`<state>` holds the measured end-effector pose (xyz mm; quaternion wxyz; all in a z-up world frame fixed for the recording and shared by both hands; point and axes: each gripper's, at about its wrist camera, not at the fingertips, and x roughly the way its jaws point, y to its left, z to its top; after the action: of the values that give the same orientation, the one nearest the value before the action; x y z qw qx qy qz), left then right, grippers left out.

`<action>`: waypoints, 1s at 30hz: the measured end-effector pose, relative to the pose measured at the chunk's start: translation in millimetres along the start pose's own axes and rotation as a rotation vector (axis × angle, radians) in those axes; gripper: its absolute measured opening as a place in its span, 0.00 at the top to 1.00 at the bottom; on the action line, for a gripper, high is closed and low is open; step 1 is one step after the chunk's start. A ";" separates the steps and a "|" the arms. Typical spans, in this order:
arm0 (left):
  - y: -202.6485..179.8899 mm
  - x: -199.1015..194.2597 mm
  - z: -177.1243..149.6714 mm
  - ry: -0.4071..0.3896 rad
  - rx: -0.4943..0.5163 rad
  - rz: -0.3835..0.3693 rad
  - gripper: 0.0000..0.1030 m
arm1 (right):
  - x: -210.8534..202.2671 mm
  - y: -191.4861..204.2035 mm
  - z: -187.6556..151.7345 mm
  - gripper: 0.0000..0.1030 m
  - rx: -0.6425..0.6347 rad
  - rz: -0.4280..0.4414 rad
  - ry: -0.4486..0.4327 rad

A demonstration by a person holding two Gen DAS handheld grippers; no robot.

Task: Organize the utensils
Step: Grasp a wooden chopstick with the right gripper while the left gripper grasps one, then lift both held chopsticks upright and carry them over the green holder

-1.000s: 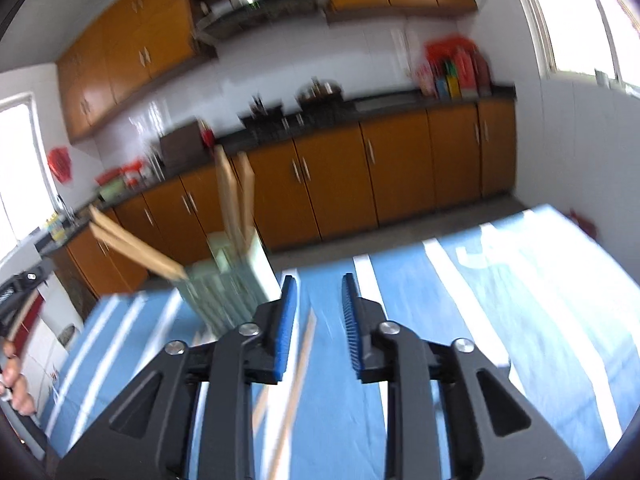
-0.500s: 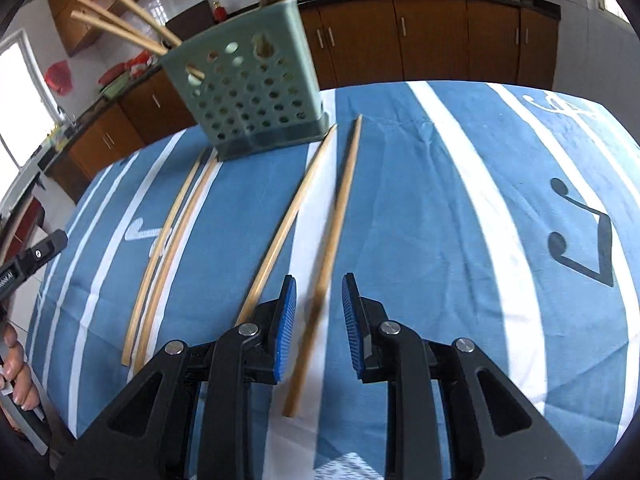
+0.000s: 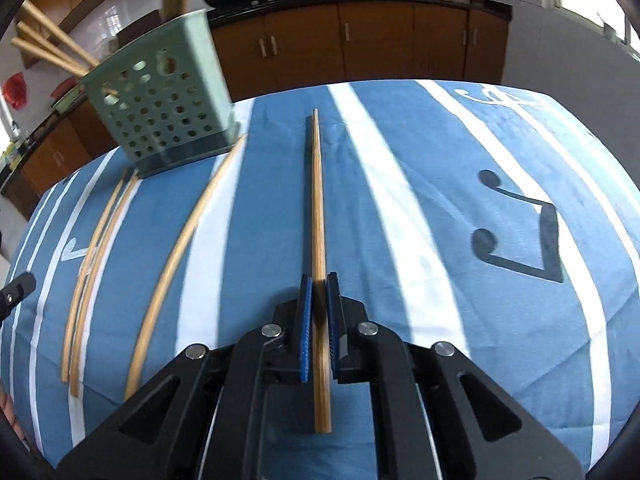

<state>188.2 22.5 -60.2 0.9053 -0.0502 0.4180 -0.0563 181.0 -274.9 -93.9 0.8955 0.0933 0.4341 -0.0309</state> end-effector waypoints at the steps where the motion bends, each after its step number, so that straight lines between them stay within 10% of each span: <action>1: -2.3 3.0 -1.2 0.009 0.003 -0.006 0.66 | -0.3 -8.9 1.5 0.92 0.026 -0.014 -0.001; 13: -24.7 35.9 -13.3 0.090 0.044 -0.003 0.72 | -2.2 -18.5 1.7 0.92 0.019 -0.027 -0.005; 19: -33.0 41.0 -11.3 0.075 0.071 0.063 0.90 | -1.4 -18.3 1.7 0.92 0.015 -0.026 -0.005; 30: 17.7 42.6 3.8 0.059 -0.017 0.178 0.92 | 3.6 -3.5 5.8 0.92 -0.044 0.023 0.006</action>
<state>219.6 34.0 -92.1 0.8936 -0.0188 0.4477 0.0265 187.2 -279.4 -93.8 0.8964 0.0787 0.4361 -0.0106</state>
